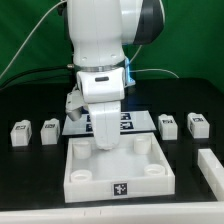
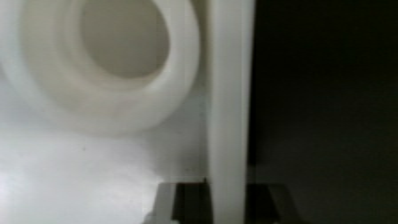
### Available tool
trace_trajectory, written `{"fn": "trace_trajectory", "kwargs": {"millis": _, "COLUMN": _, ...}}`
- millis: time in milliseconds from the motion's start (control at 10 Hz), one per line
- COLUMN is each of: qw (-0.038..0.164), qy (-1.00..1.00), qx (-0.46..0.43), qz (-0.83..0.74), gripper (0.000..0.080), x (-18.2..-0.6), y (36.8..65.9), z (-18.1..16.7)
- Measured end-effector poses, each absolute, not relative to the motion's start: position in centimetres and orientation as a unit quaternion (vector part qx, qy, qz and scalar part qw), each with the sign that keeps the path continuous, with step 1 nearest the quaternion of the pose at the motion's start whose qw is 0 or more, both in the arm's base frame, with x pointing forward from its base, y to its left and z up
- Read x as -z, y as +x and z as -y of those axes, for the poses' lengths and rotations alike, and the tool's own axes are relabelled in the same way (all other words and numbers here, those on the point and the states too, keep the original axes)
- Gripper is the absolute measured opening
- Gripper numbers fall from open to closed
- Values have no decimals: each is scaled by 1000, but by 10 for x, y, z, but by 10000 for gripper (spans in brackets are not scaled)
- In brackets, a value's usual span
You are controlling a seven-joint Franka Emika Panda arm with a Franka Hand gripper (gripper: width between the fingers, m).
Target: Assemble one leg
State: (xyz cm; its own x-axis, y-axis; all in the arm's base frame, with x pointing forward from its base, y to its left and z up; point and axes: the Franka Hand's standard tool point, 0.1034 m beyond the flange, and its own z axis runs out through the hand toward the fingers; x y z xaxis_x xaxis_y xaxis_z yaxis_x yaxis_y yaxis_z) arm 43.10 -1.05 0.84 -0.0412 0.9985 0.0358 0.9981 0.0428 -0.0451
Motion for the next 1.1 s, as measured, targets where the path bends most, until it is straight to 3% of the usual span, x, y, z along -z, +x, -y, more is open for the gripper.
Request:
{"fn": "trace_trajectory", "kwargs": {"millis": 700, "qw": 22, "qy": -701, "qx": 29, "qz": 713, "gripper": 59, "x": -9, "y": 486, "z": -35}}
{"fn": "trace_trajectory", "kwargs": {"millis": 1100, "qw": 29, "qy": -716, "qx": 31, "qz": 697, "gripper": 60, "x": -8, "y": 490, "z": -55}}
